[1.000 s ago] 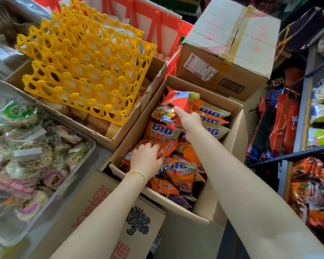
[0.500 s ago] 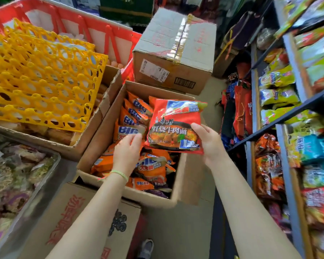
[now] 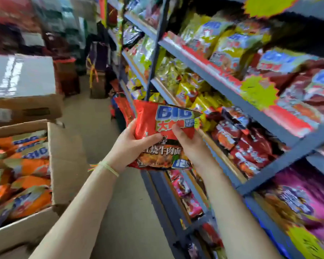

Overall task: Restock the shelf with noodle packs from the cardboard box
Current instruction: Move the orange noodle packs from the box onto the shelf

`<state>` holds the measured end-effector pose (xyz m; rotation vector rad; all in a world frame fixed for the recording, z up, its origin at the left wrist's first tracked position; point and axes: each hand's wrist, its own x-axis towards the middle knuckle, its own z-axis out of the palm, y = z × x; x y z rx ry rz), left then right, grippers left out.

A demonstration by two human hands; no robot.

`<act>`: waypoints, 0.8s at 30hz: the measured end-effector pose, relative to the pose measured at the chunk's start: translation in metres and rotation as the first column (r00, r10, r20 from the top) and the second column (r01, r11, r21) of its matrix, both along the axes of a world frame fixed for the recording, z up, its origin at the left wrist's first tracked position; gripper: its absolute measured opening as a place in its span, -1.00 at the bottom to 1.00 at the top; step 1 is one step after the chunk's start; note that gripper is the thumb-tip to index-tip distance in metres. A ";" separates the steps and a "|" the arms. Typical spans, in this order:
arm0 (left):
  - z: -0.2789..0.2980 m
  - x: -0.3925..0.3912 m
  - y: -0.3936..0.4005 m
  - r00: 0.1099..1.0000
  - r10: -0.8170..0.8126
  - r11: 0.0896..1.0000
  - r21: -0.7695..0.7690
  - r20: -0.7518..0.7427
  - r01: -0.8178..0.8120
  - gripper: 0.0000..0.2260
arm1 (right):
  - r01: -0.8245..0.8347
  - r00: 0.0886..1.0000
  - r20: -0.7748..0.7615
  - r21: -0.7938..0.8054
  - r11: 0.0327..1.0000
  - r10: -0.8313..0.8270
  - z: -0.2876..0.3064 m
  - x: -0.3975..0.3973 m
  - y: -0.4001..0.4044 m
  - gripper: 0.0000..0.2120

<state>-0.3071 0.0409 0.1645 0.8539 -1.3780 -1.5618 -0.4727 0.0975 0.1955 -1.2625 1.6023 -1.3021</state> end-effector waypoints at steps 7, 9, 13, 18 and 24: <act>0.098 -0.237 0.192 0.929 -0.334 0.920 -0.268 -0.157 0.286 -0.59 | 0.532 0.795 -0.073 -0.395 0.749 -0.603 0.088 -0.176 0.248 -0.79; 0.117 -0.291 0.255 0.882 -0.435 0.877 -0.309 -0.181 0.369 -0.64 | 0.607 0.714 -0.049 -0.454 0.652 -0.699 0.107 -0.212 0.323 -0.80; 0.136 -0.368 0.354 0.834 -0.516 0.821 -0.391 -0.197 0.416 -0.58 | 0.695 0.549 -0.112 -0.490 0.527 -0.828 0.125 -0.261 0.445 -0.73; 0.141 -0.420 0.421 0.770 -0.587 0.798 -0.339 -0.251 0.498 -0.67 | 0.759 0.419 -0.212 -0.453 0.469 -0.883 0.128 -0.290 0.528 -0.75; 0.166 -0.437 0.453 0.668 -0.690 0.719 -0.373 -0.278 0.587 -0.80 | 0.703 0.415 -0.261 -0.517 0.489 -0.872 0.151 -0.273 0.569 -0.45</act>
